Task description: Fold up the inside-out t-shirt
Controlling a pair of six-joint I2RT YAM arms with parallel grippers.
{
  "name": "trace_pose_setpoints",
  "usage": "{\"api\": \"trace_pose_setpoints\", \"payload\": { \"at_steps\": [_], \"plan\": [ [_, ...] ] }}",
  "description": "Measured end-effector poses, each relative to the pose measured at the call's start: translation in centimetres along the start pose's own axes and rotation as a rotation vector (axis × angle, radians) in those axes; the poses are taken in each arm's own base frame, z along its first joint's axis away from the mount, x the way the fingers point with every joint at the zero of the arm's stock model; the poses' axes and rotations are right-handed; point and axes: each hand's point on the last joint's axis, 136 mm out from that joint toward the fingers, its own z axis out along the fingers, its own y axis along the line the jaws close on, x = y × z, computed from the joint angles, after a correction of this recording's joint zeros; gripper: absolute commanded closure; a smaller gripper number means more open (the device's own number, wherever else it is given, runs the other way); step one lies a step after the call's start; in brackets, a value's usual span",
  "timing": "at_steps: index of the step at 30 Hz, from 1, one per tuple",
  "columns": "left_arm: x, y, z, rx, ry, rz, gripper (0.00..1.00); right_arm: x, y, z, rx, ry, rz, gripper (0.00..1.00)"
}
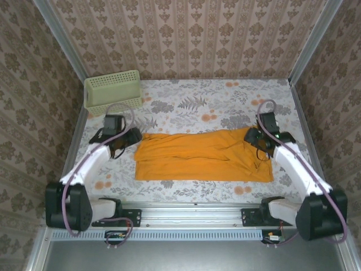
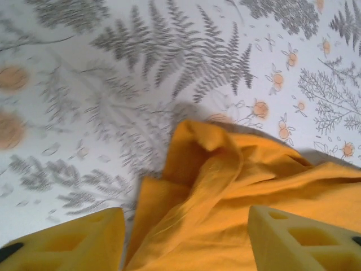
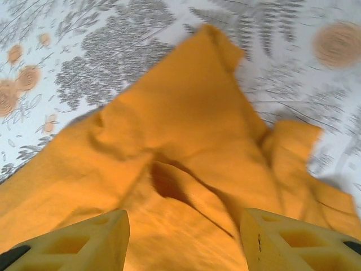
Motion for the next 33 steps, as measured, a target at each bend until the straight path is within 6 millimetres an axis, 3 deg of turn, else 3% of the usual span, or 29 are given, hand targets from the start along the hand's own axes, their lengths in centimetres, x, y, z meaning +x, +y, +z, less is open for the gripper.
{"api": "trace_pose_setpoints", "payload": {
  "at_steps": [5,9,14,18,22,27,31,33],
  "plan": [
    [0.8,-3.7,3.2,-0.048,0.099,0.163,0.34,1.5,2.8,2.9,0.007,0.076,-0.108,0.44],
    [1.4,-3.1,5.9,-0.137,0.164,0.206,0.39,3.4,3.3,5.1,0.039,0.151,-0.16,0.43],
    [2.2,-1.2,8.3,-0.222,0.227,0.218,0.65,5.2,2.4,7.4,0.104,0.223,-0.177,0.46],
    [1.6,0.1,8.3,-0.236,0.218,0.177,0.86,5.9,1.3,8.1,0.158,0.24,-0.153,0.51],
    [1.1,2.0,7.3,-0.202,0.181,0.095,0.96,6.9,-0.2,8.4,0.202,0.255,-0.12,0.58],
    [0.5,3.7,5.7,-0.096,0.119,-0.039,0.97,7.4,-1.4,8.2,0.228,0.255,-0.099,0.62],
    [0.6,4.4,5.6,-0.035,0.109,-0.111,0.94,7.0,-2.2,7.8,0.24,0.237,-0.072,0.64],
    [0.6,4.2,5.8,0.003,0.113,-0.131,0.88,7.0,-2.5,7.7,0.242,0.233,-0.066,0.64]
  ]
}}
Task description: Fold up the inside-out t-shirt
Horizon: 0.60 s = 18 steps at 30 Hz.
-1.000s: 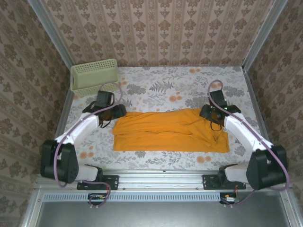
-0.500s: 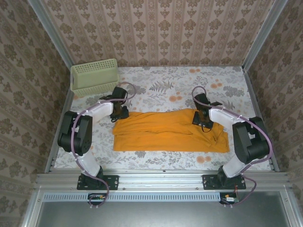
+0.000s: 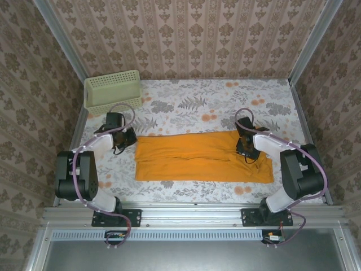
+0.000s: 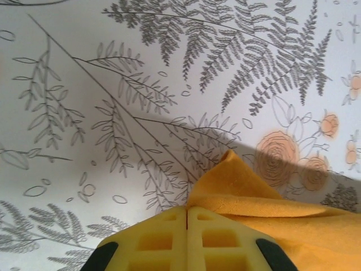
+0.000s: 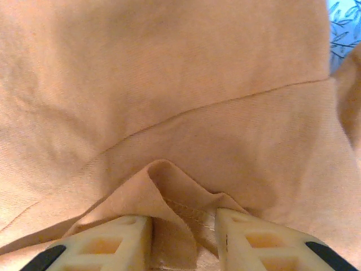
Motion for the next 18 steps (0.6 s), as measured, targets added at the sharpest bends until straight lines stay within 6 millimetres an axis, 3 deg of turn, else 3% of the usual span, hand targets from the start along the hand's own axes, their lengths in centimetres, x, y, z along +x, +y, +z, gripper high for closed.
{"api": "trace_pose_setpoints", "payload": {
  "at_steps": [3,6,12,18],
  "plan": [
    [-0.4,-0.6,0.1,0.047,-0.002,-0.017,0.59,-0.2,-0.1,-0.5,-0.009,-0.013,-0.003,0.62],
    [-0.4,-0.4,0.1,0.045,-0.004,-0.026,0.47,-0.7,-0.1,-1.9,-0.032,-0.047,-0.012,0.54],
    [0.7,0.6,-0.9,0.015,-0.016,-0.041,0.35,-1.3,-0.2,-3.8,-0.066,-0.094,-0.03,0.44],
    [3.8,0.6,-1.4,0.056,0.02,-0.029,0.37,-0.6,0.7,-3.2,-0.11,-0.047,-0.037,0.46]
  ]
}}
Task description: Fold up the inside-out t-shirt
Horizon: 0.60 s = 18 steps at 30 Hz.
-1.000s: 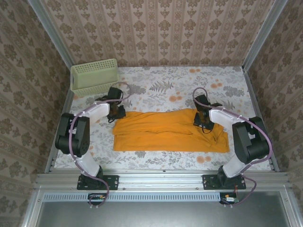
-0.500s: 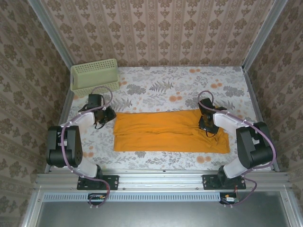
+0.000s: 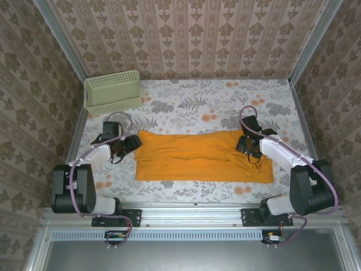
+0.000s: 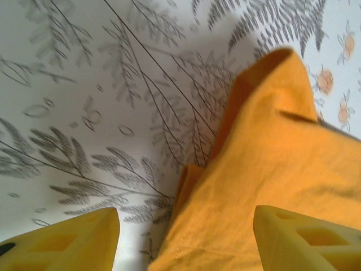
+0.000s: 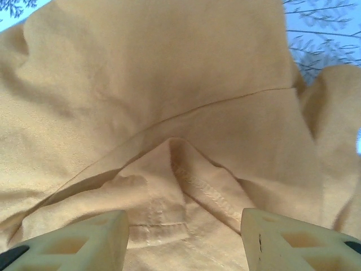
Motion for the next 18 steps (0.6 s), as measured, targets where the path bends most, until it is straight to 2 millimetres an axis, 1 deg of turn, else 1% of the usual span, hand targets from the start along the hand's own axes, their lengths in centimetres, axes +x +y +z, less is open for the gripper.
{"api": "trace_pose_setpoints", "payload": {
  "at_steps": [2,4,6,8,11,12,15,16,18],
  "plan": [
    [0.8,-0.7,0.3,0.015,0.019,0.022,0.4,0.5,0.2,0.8,-0.002,0.033,-0.005,0.5],
    [1.4,-1.4,0.4,0.031,0.034,0.047,0.45,1.1,0.3,1.6,0.007,0.067,-0.01,0.55],
    [1.9,-1.9,0.6,0.041,0.044,0.065,0.5,1.6,0.3,2.4,0.015,0.096,-0.017,0.64],
    [2.0,-1.9,0.7,0.044,0.045,0.07,0.54,2.0,0.3,2.8,0.02,0.114,-0.015,0.72],
    [1.9,-1.9,0.7,0.042,0.041,0.074,0.63,2.0,0.4,2.9,0.018,0.117,-0.018,0.85],
    [1.9,-1.9,0.7,0.041,0.041,0.075,0.68,1.9,0.4,2.8,0.016,0.114,-0.019,0.89],
    [1.9,-1.8,0.7,0.036,0.038,0.079,0.8,1.7,0.5,2.6,0.013,0.103,-0.019,0.98],
    [1.9,-1.8,0.7,0.035,0.038,0.082,0.84,1.6,0.5,2.4,0.011,0.095,-0.016,1.0],
    [1.8,-1.7,0.7,0.03,0.034,0.082,0.91,1.2,0.4,1.7,0.006,0.073,-0.017,1.0]
  ]
}}
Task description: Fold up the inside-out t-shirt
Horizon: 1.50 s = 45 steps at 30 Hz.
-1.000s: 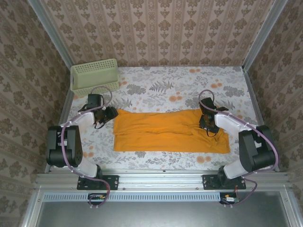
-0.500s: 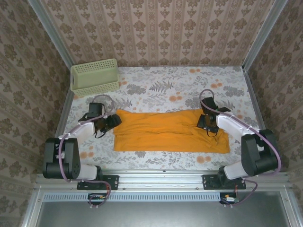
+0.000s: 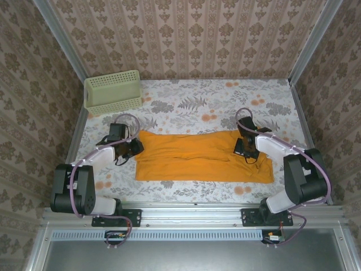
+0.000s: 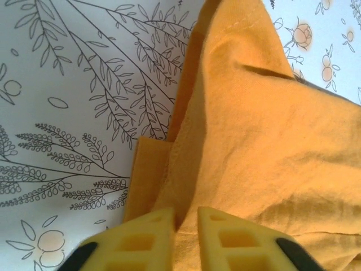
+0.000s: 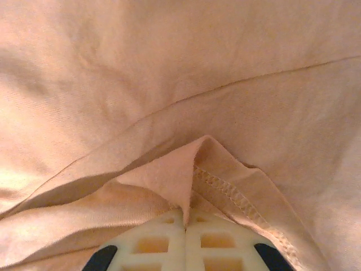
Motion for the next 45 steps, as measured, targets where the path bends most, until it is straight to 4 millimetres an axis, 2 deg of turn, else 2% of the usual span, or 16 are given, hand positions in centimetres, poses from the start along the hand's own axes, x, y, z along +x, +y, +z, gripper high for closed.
{"api": "trace_pose_setpoints", "payload": {
  "at_steps": [3,12,14,15,17,21,24,35,38,45],
  "plan": [
    [-0.2,-0.1,-0.5,-0.002,-0.016,0.006,1.0,-0.6,-0.2,-1.4,-0.006,-0.046,0.003,1.0],
    [-1.7,-1.4,-4.5,0.015,-0.138,0.033,1.0,-1.7,-1.3,-5.6,-0.022,-0.158,0.009,1.0],
    [-1.7,-1.3,-5.1,0.004,-0.153,0.033,0.83,-1.6,-1.5,-6.1,-0.022,-0.166,0.009,1.0],
    [-1.7,-1.0,-5.2,-0.009,-0.153,0.026,0.78,-1.5,-1.6,-6.3,-0.022,-0.169,0.008,1.0],
    [-1.2,-0.5,-4.7,-0.03,-0.128,0.023,0.73,-1.4,-1.8,-6.6,-0.023,-0.17,0.009,1.0],
    [0.4,0.5,-2.4,-0.06,-0.025,0.01,0.6,-1.2,-1.9,-6.7,-0.02,-0.165,0.008,1.0],
    [1.3,0.4,-1.4,-0.062,0.021,0.024,0.57,-1.2,-1.9,-6.7,-0.019,-0.165,0.008,1.0],
    [2.1,0.9,0.9,-0.071,0.086,0.017,0.63,-1.2,-1.9,-6.7,-0.019,-0.165,0.008,1.0],
    [1.9,0.8,1.0,-0.066,0.078,0.025,0.68,-1.2,-2.0,-6.7,-0.019,-0.165,0.008,1.0],
    [1.2,0.7,1.7,-0.063,0.073,0.039,0.9,-1.2,-2.0,-6.7,-0.018,-0.164,0.007,1.0]
  ]
}}
